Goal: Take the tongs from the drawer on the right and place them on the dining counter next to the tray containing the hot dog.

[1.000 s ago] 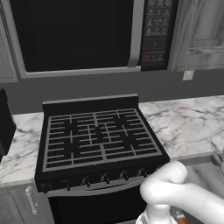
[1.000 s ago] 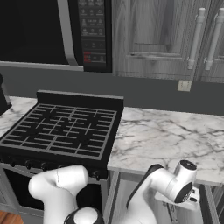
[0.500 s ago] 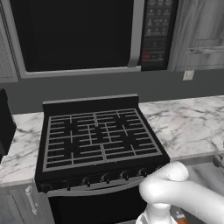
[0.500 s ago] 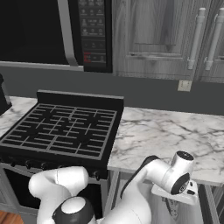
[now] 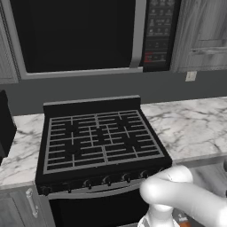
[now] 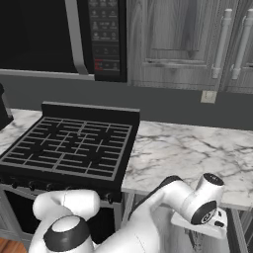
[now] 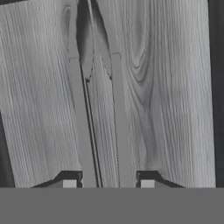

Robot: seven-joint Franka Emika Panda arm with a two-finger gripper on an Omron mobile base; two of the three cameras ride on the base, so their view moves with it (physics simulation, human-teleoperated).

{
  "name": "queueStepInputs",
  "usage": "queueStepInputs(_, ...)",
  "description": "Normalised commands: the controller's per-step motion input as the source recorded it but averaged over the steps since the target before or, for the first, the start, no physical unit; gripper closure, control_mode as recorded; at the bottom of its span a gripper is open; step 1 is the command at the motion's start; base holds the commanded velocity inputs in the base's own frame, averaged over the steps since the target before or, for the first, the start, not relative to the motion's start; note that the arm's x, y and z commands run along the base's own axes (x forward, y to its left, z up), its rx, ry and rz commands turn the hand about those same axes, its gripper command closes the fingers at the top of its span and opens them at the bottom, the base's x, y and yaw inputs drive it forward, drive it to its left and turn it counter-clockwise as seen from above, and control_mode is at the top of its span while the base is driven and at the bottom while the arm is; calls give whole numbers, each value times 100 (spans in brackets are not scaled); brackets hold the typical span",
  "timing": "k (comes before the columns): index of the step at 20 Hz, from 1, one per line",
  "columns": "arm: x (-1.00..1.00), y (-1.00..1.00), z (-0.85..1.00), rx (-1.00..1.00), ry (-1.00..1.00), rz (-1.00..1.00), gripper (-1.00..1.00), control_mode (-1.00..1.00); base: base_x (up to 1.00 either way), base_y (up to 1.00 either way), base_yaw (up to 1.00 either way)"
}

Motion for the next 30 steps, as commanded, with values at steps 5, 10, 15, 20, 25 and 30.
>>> queueStepInputs(5, -63, 0, 50, -1, -3, 1, 100, -100, 0, 0, 0)
queueStepInputs(10, -32, 0, 87, -3, 0, 1, 100, -100, 0, 0, 0)
queueStepInputs(15, -1, 18, 90, -4, 0, 6, 100, -100, 0, 0, 0)
queueStepInputs(20, 20, 53, 46, 0, -4, 13, 100, -100, 0, 0, 0)
queueStepInputs(25, 39, 68, 25, 0, -17, 17, 100, -100, 0, 0, 0)
queueStepInputs(30, 46, 72, 34, 0, -13, 17, 100, -100, 0, 0, 0)
